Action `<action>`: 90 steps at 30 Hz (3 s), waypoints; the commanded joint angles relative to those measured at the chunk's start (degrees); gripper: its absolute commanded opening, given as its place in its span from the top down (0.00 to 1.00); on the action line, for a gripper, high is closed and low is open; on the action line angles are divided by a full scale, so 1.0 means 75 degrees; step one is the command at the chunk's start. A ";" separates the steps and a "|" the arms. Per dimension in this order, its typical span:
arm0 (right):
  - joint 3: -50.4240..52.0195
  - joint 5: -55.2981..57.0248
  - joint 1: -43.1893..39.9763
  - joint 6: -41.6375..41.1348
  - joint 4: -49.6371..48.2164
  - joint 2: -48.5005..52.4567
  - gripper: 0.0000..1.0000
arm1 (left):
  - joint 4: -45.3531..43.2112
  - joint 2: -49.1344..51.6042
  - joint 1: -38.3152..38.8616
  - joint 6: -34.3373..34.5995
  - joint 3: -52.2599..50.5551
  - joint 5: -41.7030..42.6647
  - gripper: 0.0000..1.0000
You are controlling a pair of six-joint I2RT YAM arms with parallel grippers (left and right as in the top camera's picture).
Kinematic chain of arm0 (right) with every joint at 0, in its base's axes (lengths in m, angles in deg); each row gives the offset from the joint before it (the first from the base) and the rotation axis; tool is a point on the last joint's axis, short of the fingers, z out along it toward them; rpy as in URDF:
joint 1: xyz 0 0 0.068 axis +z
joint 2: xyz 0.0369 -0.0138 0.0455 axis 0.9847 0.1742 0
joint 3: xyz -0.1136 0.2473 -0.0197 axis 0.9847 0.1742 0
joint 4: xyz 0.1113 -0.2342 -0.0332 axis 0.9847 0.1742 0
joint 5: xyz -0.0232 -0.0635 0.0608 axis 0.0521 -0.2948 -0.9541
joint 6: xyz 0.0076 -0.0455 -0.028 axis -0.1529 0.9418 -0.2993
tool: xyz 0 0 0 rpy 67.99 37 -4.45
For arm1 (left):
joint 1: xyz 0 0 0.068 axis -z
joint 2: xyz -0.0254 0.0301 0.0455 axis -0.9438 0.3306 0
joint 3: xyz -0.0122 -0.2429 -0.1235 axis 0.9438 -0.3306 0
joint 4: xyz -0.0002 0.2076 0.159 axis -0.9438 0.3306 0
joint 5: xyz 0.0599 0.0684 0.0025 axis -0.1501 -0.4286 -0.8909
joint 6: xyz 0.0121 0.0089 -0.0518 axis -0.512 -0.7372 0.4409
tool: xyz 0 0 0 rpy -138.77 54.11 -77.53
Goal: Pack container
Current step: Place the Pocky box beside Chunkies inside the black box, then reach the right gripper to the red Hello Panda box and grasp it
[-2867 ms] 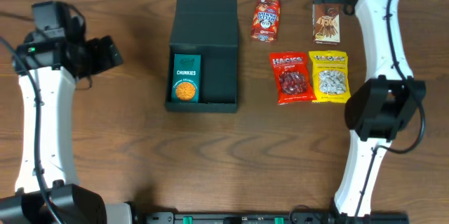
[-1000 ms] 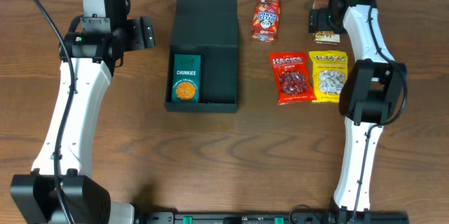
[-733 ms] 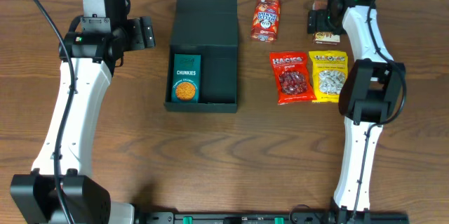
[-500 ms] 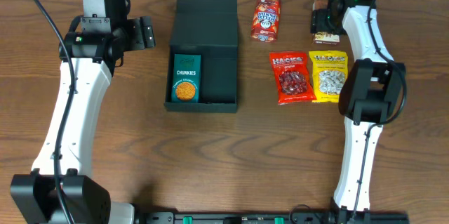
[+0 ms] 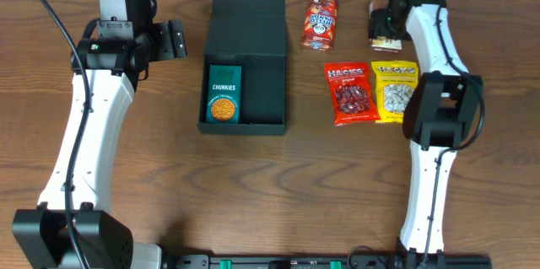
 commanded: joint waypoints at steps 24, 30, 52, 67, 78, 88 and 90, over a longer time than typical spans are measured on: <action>-0.0175 -0.1186 0.4237 -0.2637 0.3107 -0.2430 0.32 | -0.0647 0.0026 -0.0600 -0.0090 -0.0020 -0.0810 0.05; -0.0017 -0.0799 0.4750 -0.3319 0.3331 -0.1938 0.34 | -0.0708 0.0026 -0.1011 -0.0090 -0.0020 -0.0793 0.05; -0.0312 -0.0303 0.4695 -0.3893 0.3596 -0.1209 0.03 | -0.0717 0.0026 -0.1075 -0.0093 -0.0020 -0.0618 0.05; -0.0501 0.2110 0.2821 -0.3042 0.0306 -0.2308 0.01 | -0.0670 0.0026 -0.1075 0.0061 -0.0020 -0.0597 0.05; -0.0501 0.2072 0.2276 -0.3622 -0.0641 -0.0414 0.01 | -0.0600 0.0026 -0.1075 0.0256 -0.0020 -0.0597 0.05; -0.0498 0.1617 0.2346 -0.3372 -0.0886 0.0137 0.01 | -0.0638 0.0029 -0.1075 0.0256 -0.0020 -0.0603 0.05; -0.0498 0.1486 0.2419 -0.3264 -0.0877 0.0204 0.01 | -0.0641 0.0029 -0.1078 0.0256 -0.0020 -0.0603 0.05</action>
